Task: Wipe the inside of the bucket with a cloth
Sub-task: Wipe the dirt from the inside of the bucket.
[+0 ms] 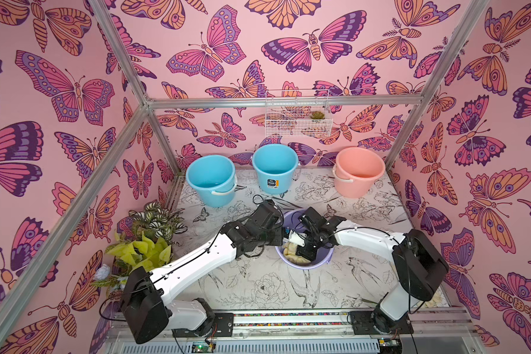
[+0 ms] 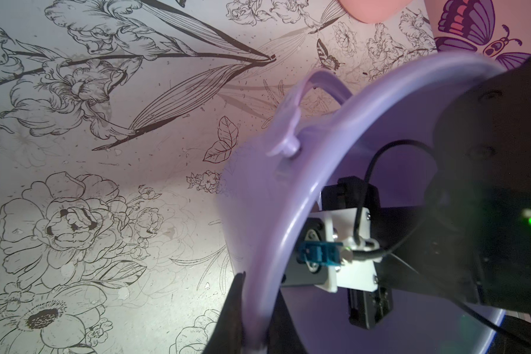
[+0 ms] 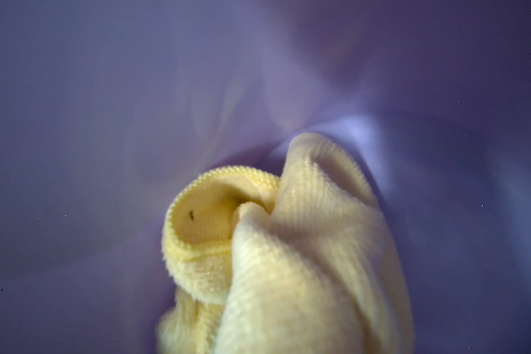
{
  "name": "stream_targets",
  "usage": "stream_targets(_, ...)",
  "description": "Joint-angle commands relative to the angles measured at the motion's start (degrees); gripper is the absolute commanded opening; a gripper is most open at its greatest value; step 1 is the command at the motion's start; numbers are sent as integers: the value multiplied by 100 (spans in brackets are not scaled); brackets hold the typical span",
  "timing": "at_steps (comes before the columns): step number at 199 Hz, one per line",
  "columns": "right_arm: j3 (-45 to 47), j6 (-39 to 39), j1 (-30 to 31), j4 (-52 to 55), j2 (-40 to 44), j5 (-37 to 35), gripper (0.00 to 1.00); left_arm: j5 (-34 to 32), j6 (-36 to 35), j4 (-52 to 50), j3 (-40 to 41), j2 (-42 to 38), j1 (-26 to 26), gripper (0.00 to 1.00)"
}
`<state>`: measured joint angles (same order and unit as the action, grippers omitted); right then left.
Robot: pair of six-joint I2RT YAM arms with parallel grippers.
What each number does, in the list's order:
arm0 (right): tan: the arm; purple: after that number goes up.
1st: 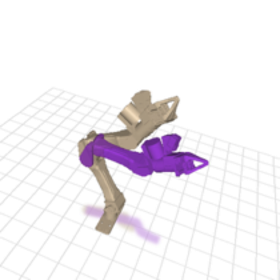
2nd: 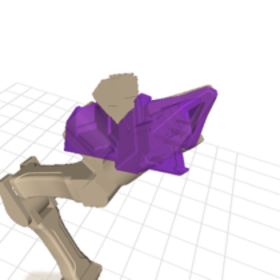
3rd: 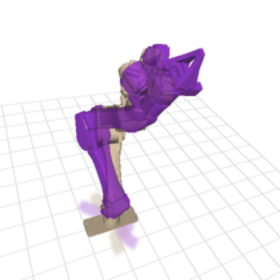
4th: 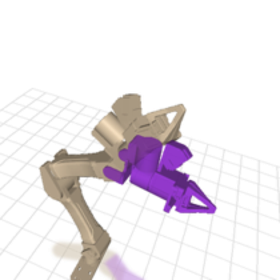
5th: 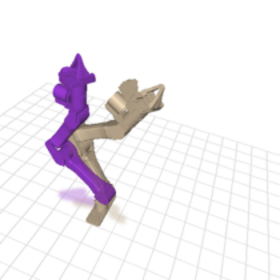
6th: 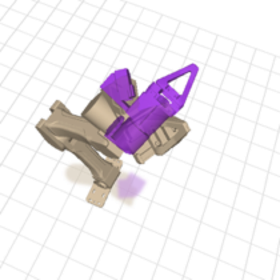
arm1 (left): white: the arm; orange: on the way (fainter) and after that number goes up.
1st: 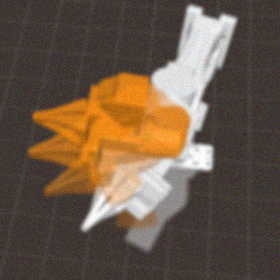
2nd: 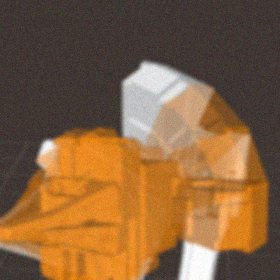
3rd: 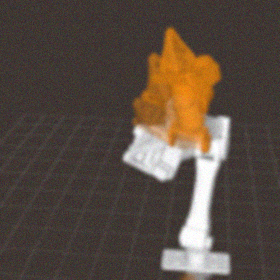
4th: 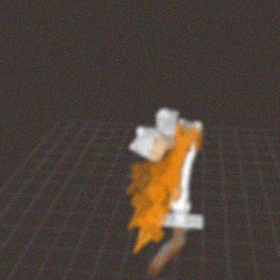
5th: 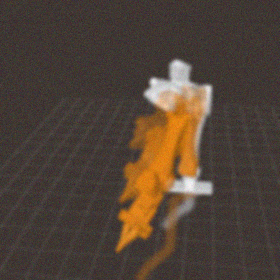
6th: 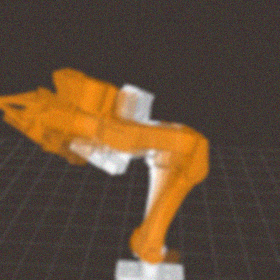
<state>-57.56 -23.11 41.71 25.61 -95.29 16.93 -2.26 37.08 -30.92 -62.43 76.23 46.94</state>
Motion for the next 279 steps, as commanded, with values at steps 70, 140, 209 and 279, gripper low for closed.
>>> stream_targets(70, 1057, 1487, 0, -3958, 480, -1291, 0, 151, -147, -141, -49, 72, 44, 0)
stream_targets(140, 1074, 429, 74, -3792, 827, -3324, 0, 132, -130, -150, -23, 48, 52, 0)
stream_targets(209, 626, -1379, 114, -1837, 893, -4662, 0, 55, -129, -160, -41, 88, 52, 0)
stream_targets(279, -489, -1634, 109, 1384, 564, -3765, 0, -7, -139, -167, -32, 102, 52, 0)
